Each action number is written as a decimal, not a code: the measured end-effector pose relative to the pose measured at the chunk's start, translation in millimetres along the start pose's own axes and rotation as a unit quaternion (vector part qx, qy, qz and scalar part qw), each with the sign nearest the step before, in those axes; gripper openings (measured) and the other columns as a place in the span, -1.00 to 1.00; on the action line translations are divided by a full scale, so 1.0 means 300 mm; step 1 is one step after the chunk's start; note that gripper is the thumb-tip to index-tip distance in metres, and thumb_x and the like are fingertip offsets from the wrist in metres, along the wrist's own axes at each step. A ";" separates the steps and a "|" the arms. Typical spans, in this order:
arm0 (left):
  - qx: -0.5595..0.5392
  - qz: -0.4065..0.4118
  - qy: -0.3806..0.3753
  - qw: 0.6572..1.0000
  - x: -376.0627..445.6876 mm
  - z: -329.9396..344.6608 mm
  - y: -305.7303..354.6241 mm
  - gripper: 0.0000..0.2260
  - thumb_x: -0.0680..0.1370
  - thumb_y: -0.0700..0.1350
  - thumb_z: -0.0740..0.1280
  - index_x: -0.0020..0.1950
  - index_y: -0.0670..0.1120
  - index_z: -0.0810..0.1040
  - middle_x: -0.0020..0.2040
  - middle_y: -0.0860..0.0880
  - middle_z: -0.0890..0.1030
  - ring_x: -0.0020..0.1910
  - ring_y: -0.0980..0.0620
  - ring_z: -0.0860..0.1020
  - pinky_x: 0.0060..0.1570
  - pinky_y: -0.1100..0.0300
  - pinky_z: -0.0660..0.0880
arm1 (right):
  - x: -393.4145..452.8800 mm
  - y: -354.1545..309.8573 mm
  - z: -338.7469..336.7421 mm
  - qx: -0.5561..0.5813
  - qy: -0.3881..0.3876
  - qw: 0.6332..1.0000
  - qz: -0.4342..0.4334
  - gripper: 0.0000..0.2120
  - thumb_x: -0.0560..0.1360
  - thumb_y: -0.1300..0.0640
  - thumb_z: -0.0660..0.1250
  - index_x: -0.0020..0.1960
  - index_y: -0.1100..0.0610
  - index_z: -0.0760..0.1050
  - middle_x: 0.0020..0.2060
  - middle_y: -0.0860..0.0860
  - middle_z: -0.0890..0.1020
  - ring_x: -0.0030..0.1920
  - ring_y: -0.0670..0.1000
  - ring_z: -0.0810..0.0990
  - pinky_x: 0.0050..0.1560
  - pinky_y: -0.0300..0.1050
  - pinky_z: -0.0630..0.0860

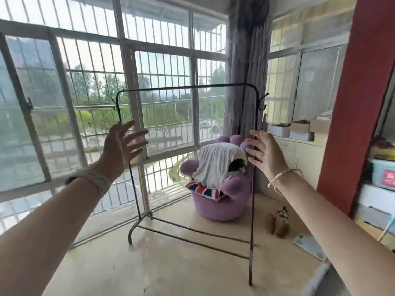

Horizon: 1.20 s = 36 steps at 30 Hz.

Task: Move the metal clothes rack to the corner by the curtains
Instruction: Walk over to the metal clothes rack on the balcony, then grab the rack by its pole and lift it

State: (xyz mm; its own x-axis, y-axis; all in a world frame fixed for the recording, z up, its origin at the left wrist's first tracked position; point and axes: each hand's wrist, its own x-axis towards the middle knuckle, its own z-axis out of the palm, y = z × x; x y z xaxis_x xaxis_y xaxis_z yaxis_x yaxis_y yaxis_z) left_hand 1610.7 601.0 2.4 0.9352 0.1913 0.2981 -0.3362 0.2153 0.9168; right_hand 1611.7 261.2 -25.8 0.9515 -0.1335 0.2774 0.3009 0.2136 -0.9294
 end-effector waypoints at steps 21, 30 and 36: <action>0.015 -0.027 -0.106 0.994 1.742 0.208 -0.363 -0.53 0.65 0.09 -0.03 0.48 -0.06 0.33 0.32 -0.26 0.50 0.18 -0.27 0.50 0.30 -0.14 0.31 | 1.599 0.371 0.118 0.013 0.163 0.986 0.025 -0.69 0.54 -0.08 0.17 0.23 -0.03 0.47 0.22 0.06 0.56 0.16 0.17 0.55 0.17 0.10 0.43; -0.041 -0.071 -0.229 0.970 2.158 0.671 -0.554 -0.58 0.64 0.09 0.03 0.42 -0.03 0.39 0.25 -0.20 0.56 0.17 -0.23 0.53 0.29 -0.10 0.35 | 1.911 0.436 -0.063 -0.006 0.295 0.954 0.059 -0.63 0.56 -0.04 0.16 0.31 0.06 0.39 0.30 0.15 0.48 0.25 0.27 0.48 0.31 0.19 0.37; -0.028 -0.118 -0.315 0.941 2.213 0.997 -0.820 -0.62 0.63 0.08 0.10 0.41 -0.01 0.38 0.16 -0.14 0.60 0.03 -0.17 0.57 0.15 -0.02 0.43 | 1.970 0.573 -0.135 -0.002 0.348 0.934 0.075 -0.64 0.58 -0.02 0.12 0.33 0.08 0.35 0.36 0.16 0.42 0.30 0.30 0.43 0.35 0.23 0.33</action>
State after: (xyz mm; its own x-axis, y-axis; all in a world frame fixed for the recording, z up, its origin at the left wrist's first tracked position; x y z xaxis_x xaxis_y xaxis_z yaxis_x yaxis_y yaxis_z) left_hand 2347.7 388.6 54.3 0.8590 -0.4701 0.2026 -0.1002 0.2336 0.9671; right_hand 2223.1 179.7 -31.5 0.7093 -0.7002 -0.0808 0.1658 0.2771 -0.9464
